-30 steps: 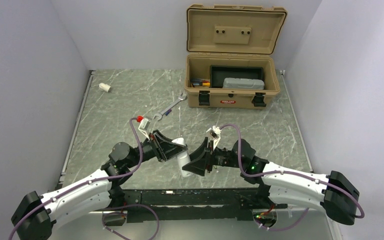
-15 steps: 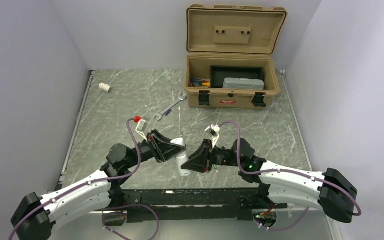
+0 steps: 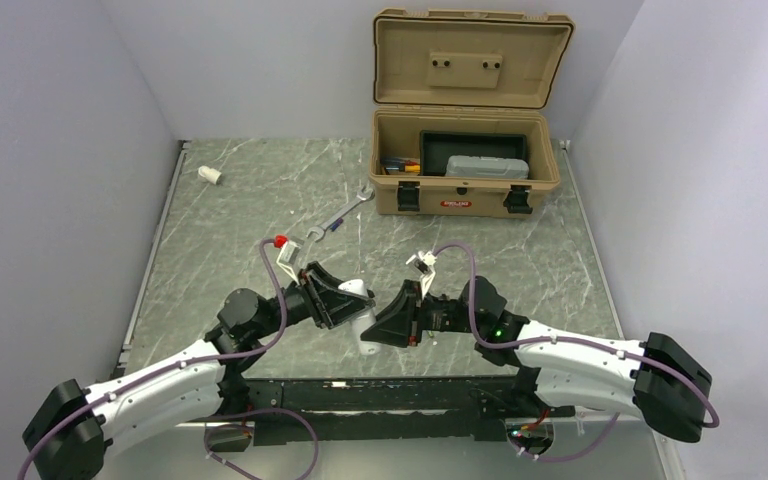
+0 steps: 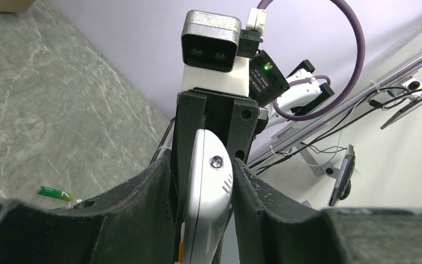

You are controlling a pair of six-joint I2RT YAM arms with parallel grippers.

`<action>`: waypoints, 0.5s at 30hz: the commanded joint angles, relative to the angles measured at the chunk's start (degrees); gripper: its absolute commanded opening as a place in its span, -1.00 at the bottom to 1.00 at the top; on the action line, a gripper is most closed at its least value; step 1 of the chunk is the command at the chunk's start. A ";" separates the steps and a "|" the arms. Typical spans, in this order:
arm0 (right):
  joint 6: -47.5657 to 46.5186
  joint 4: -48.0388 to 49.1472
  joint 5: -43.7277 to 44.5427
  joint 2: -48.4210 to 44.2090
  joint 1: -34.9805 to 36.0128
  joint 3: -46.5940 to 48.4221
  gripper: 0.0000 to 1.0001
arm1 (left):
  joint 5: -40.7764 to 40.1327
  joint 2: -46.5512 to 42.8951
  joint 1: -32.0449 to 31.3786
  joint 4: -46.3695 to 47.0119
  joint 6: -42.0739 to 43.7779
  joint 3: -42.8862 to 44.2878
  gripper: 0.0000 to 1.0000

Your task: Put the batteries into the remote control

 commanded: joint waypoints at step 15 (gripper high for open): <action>-0.96 3.46 0.98 -1.00 0.12 2.67 -1.00 | 0.56 1.18 -0.84 3.06 0.22 1.21 -0.32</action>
